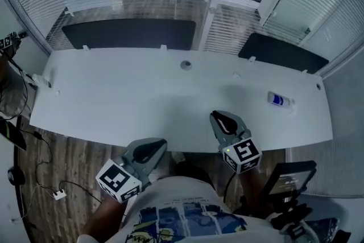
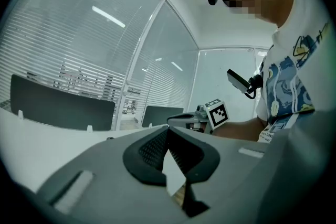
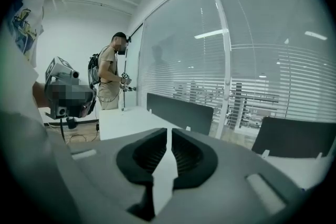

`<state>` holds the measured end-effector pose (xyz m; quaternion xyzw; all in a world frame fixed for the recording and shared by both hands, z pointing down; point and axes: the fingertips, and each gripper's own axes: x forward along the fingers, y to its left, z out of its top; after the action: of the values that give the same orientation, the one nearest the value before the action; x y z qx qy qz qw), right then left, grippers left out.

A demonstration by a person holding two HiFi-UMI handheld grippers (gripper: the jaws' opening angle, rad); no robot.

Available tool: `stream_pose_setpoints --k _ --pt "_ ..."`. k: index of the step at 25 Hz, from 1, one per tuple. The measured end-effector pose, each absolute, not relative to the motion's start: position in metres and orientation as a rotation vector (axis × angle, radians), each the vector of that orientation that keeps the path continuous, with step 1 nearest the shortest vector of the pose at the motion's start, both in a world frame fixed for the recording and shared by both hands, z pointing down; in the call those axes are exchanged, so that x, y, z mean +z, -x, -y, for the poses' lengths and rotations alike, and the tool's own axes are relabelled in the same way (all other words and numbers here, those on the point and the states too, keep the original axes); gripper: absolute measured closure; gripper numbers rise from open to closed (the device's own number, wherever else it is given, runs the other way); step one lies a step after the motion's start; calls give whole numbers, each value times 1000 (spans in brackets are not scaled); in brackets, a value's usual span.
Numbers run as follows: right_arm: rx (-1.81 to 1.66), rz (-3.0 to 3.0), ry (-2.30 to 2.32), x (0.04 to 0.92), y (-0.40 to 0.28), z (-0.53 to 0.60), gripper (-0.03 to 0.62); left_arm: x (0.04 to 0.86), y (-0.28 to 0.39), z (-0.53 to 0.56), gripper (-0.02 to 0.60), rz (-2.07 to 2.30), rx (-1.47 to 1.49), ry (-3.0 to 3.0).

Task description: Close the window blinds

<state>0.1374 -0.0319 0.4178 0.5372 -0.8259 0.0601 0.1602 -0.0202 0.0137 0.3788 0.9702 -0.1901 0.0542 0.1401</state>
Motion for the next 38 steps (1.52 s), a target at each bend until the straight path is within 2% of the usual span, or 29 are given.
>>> stream_pose_setpoints --k 12,25,38 --pt "72 2296 -1601 425 -199 200 553 382 21 46 578 739 101 -2750" --pt "-39 2183 -1793 386 -254 345 551 371 51 44 578 882 79 -2719" --pt "-75 2047 -1978 351 -299 435 514 377 79 43 578 1030 132 -2642"
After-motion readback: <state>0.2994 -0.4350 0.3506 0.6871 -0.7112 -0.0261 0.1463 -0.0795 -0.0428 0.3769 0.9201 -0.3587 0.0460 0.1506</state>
